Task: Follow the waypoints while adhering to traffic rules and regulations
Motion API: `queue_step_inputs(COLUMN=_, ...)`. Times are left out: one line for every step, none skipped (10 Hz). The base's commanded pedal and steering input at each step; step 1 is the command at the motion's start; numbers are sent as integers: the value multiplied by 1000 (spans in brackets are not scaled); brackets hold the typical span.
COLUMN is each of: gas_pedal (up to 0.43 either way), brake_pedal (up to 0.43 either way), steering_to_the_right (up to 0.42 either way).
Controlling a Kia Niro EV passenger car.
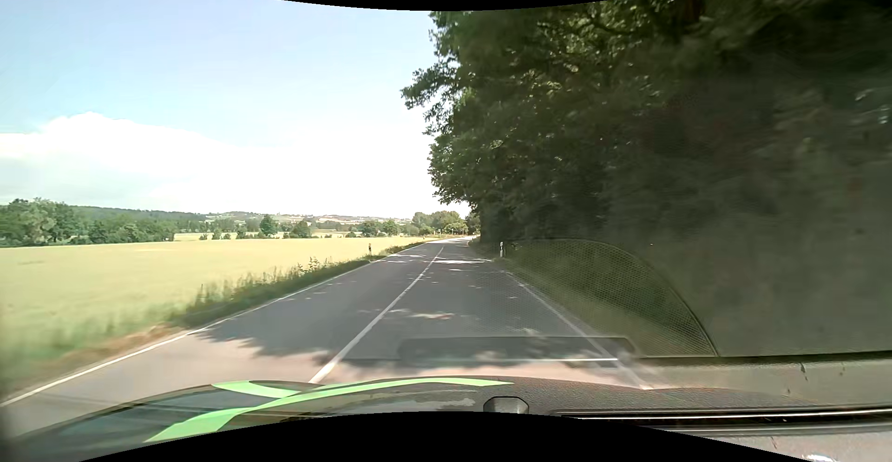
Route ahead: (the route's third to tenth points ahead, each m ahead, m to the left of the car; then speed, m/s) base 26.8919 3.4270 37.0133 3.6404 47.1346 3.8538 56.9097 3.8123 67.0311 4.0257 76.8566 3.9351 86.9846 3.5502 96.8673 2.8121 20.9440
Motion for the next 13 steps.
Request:
queue_step_inputs(gas_pedal=0, brake_pedal=0, steering_to_the_right=-20)
queue_step_inputs(gas_pedal=0, brake_pedal=0, steering_to_the_right=-17)
queue_step_inputs(gas_pedal=0, brake_pedal=0, steering_to_the_right=-13)
queue_step_inputs(gas_pedal=0, brake_pedal=0, steering_to_the_right=-9)
queue_step_inputs(gas_pedal=0, brake_pedal=0, steering_to_the_right=-9)
queue_step_inputs(gas_pedal=0, brake_pedal=0, steering_to_the_right=-8)
queue_step_inputs(gas_pedal=0, brake_pedal=0, steering_to_the_right=-9)
queue_step_inputs(gas_pedal=0, brake_pedal=0, steering_to_the_right=-9)
queue_step_inputs(gas_pedal=0, brake_pedal=0, steering_to_the_right=-9)
queue_step_inputs(gas_pedal=0, brake_pedal=0, steering_to_the_right=-7)
queue_step_inputs(gas_pedal=0, brake_pedal=0, steering_to_the_right=-5)
queue_step_inputs(gas_pedal=0, brake_pedal=0, steering_to_the_right=-5)
queue_step_inputs(gas_pedal=20, brake_pedal=0, steering_to_the_right=-5)
